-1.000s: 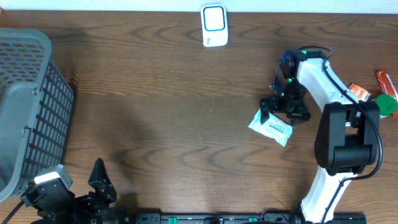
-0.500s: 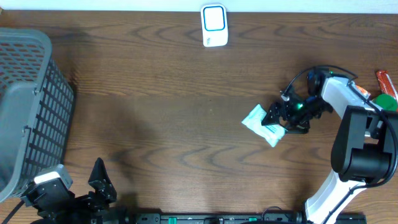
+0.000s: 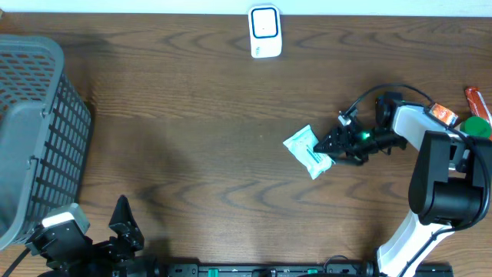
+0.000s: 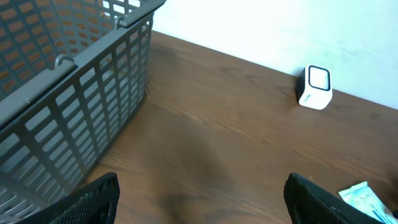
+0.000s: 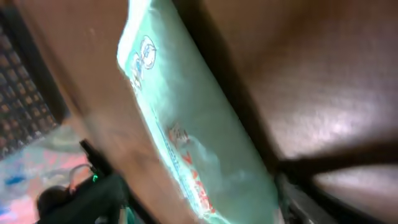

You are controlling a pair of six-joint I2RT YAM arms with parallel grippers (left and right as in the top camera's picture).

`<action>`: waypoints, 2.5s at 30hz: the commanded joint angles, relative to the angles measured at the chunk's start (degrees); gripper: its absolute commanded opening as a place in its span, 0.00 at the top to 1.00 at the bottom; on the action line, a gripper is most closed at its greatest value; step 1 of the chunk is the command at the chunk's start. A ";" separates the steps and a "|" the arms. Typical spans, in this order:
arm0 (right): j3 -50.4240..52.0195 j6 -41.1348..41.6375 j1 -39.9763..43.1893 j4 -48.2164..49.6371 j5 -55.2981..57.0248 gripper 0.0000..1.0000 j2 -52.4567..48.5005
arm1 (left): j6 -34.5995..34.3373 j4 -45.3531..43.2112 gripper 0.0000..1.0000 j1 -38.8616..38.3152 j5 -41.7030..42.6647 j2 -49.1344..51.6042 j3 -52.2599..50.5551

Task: Scan the item barcode

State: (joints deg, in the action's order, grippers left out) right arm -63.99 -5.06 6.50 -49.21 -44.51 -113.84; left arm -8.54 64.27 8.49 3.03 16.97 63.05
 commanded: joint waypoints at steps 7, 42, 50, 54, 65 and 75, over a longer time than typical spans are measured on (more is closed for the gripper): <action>5.20 2.93 -0.81 4.61 9.44 0.99 -3.19 | 0.98 0.02 0.15 -0.22 -0.26 -0.31 0.11; 12.44 17.66 -12.87 1.36 16.52 0.02 31.01 | 0.98 0.02 0.15 -0.22 -0.26 -0.31 0.11; 19.85 17.64 -7.78 9.16 15.04 0.03 24.65 | 0.98 0.02 0.15 -0.22 -0.26 -0.31 0.11; 21.33 17.53 -6.75 14.14 12.55 0.01 19.26 | 0.98 0.02 0.15 -0.22 -0.26 -0.31 0.11; 21.35 17.25 -6.69 21.73 9.44 0.80 2.45 | 0.98 0.02 0.15 -0.22 -0.26 -0.31 0.11; 17.35 19.61 -6.80 25.77 6.01 0.98 8.35 | 1.01 0.02 0.15 -0.22 -0.26 -0.31 0.11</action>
State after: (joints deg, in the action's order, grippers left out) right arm -45.71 13.63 -0.14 -23.05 -50.94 -106.87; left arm -8.51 64.29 8.49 3.03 16.97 63.05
